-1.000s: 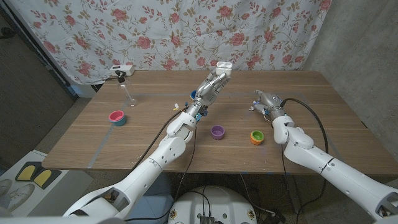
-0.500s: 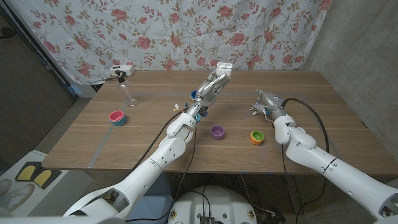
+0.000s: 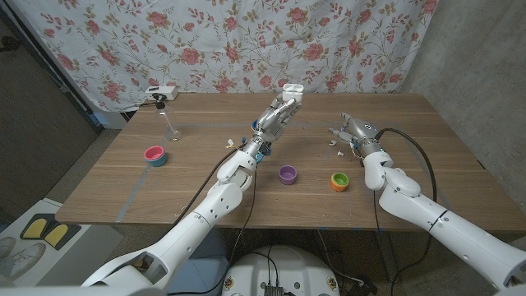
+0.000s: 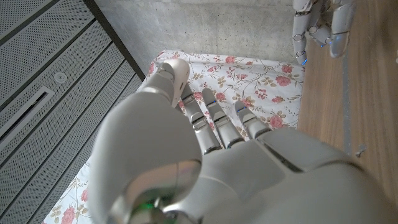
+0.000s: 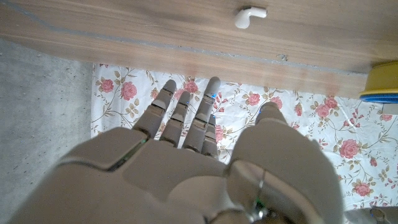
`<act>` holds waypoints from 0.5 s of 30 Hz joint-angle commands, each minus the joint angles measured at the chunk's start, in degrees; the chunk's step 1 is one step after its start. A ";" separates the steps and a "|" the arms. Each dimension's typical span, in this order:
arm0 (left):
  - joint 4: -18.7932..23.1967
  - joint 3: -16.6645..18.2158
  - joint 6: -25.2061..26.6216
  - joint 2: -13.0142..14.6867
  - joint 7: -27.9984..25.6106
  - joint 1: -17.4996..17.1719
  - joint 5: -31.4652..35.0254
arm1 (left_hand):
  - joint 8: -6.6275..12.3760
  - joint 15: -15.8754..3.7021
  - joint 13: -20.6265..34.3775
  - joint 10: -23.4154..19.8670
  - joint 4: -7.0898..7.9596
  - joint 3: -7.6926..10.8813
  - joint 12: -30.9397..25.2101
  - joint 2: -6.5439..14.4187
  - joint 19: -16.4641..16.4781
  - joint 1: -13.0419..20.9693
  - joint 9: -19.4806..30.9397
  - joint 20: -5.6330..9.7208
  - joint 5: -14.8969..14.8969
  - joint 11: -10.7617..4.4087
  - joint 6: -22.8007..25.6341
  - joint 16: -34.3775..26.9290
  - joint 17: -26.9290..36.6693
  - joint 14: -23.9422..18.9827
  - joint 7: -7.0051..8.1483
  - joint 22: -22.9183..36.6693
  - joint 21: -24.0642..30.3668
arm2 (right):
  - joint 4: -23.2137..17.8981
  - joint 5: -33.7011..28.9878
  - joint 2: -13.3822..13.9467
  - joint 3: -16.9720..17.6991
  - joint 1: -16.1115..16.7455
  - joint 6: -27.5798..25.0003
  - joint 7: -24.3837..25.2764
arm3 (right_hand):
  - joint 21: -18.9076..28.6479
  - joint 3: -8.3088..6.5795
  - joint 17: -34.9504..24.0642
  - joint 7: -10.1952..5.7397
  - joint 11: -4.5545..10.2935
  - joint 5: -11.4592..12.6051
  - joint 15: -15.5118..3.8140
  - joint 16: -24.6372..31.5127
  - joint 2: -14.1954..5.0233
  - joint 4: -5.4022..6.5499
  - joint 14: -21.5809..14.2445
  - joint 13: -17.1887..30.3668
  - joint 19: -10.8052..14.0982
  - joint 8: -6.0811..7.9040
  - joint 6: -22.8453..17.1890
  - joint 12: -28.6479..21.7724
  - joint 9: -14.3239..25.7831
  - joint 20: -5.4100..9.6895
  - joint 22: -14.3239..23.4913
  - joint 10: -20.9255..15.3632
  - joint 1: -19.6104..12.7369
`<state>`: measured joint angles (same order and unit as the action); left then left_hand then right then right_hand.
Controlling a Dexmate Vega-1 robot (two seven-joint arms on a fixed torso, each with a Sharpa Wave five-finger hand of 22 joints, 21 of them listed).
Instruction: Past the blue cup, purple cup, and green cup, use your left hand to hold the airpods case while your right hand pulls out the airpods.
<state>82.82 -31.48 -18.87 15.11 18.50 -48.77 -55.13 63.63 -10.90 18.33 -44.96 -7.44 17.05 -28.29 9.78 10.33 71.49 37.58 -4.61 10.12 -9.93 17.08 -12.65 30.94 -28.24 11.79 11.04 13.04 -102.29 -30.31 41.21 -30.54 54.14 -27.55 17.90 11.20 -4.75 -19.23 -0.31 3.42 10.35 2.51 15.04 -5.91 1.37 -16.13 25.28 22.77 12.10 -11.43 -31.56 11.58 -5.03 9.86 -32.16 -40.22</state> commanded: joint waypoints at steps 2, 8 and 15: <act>-0.12 1.85 -1.29 1.01 0.89 -1.07 -1.60 | 0.42 -2.05 9.45 -3.09 -0.31 0.08 -0.38 0.29 -0.03 0.25 0.10 -0.11 0.38 -2.82 0.24 0.10 0.18 -1.33 0.05 0.11 0.10 | -4.59 8.36 -1.03 5.69 3.55 0.42 1.20 | -0.22 -0.08 0.84 -0.45 -1.03 -0.10 0.02 -0.88 -0.56 0.77 0.77 -1.00 -0.34 1.02 -2.81 1.25 0.08 -0.18 0.01 0.06 1.46; 1.21 2.00 -1.03 2.22 1.70 -1.51 -1.80 | 0.46 -2.08 9.46 -3.12 -0.32 0.09 -0.38 0.31 -0.04 0.27 0.04 -0.12 0.38 -2.82 0.27 0.08 0.20 -1.37 0.05 0.11 0.09 | -7.25 13.54 -2.39 8.56 5.66 0.39 1.98 | 0.55 0.45 2.85 -0.29 -2.50 -0.21 3.07 -1.19 -0.56 1.50 -1.16 -3.35 2.84 -0.98 2.75 3.89 -0.02 -4.71 -0.16 0.23 3.98; 2.15 2.72 -1.10 3.42 1.13 -2.43 -2.01 | 0.51 -2.11 9.46 -3.14 -0.36 0.10 -0.37 0.31 -0.04 0.30 0.03 -0.13 0.38 -2.81 0.28 0.10 0.20 -1.35 0.05 0.11 0.10 | -9.25 17.49 -3.36 10.48 6.92 1.58 3.26 | 0.54 0.88 3.30 0.05 -2.55 -0.19 2.64 -1.27 -0.44 2.02 -1.50 -4.04 3.52 -0.17 0.96 4.73 -0.02 -4.63 -0.18 0.49 5.23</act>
<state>83.66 -29.79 -19.79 16.87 19.74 -50.04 -56.60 63.60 -10.90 18.32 -44.95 -7.44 17.05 -28.45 9.70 10.33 71.56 37.39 -4.61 10.11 -9.94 17.07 -12.65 30.94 -28.24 11.78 11.05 13.04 -108.09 -19.59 39.22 -23.60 58.64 -27.26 19.54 11.48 -3.81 -15.95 -0.23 1.24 10.35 5.26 13.97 -6.47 2.94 -17.01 21.28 25.75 11.48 -9.67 -27.11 11.45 -9.64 9.59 -31.78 -35.62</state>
